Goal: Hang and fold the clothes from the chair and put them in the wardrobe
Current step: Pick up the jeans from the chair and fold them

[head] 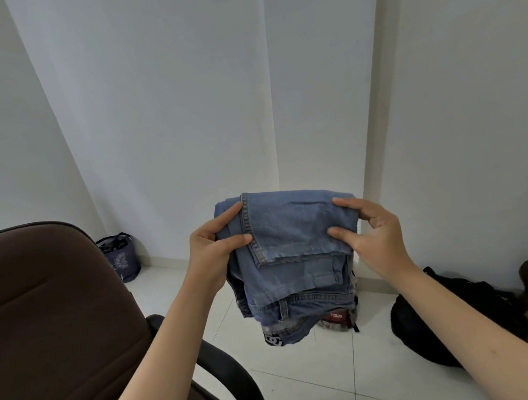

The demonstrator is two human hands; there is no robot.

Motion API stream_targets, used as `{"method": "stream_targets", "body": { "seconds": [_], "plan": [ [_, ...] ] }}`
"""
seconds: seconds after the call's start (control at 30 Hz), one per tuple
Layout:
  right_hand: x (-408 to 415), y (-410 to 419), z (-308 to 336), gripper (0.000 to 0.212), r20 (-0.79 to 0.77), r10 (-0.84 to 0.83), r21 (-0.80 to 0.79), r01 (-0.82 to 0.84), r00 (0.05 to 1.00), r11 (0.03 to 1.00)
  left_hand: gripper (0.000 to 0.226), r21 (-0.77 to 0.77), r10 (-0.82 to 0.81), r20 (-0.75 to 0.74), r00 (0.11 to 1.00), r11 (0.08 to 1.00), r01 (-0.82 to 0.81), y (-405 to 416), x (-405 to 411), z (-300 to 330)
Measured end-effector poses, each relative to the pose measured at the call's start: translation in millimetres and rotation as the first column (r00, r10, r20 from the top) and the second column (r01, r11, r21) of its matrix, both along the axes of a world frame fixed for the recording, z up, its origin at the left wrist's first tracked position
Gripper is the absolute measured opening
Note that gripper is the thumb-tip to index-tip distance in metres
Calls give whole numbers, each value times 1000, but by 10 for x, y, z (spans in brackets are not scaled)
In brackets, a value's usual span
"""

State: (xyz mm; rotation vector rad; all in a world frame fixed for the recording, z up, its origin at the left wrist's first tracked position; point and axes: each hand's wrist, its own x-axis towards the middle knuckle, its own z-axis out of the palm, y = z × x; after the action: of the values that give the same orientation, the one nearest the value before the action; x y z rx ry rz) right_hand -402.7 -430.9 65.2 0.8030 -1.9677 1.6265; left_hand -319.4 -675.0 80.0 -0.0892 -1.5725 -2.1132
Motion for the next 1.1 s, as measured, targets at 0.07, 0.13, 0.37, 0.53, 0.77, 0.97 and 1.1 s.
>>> {"method": "stream_targets", "body": {
  "seconds": [0.07, 0.13, 0.37, 0.53, 0.77, 0.97, 1.1],
  "plan": [
    [99, 49, -1, 52, -46, -138, 43, 140, 989, 989, 55, 3, -42, 5, 999, 999, 42, -21, 35, 65],
    [227, 93, 10, 52, -91, -170, 33, 173, 981, 984, 54, -32, -103, 17, 995, 994, 104, -49, 74, 128],
    [604, 240, 102, 39, -98, 41, -261, -66, 994, 963, 46, -148, -170, 20, 985, 974, 171, 18, 201, 282],
    [847, 297, 126, 40, -122, 134, -217, -158, 983, 963, 38, 28, -214, 24, 977, 977, 213, 141, 263, 179],
    [1213, 382, 198, 51, -135, -12, -177, -12, 991, 984, 35, 47, -215, 25, 976, 976, 214, 246, 515, 171],
    [1790, 571, 257, 39, -120, -120, -289, 81, 986, 954, 32, -290, -175, 21, 984, 941, 173, 415, 877, 330],
    [2329, 803, 164, 38, -69, -219, -317, 187, 973, 930, 27, -455, -216, 170, 962, 848, 271, 705, 1225, 194]
  ]
}}
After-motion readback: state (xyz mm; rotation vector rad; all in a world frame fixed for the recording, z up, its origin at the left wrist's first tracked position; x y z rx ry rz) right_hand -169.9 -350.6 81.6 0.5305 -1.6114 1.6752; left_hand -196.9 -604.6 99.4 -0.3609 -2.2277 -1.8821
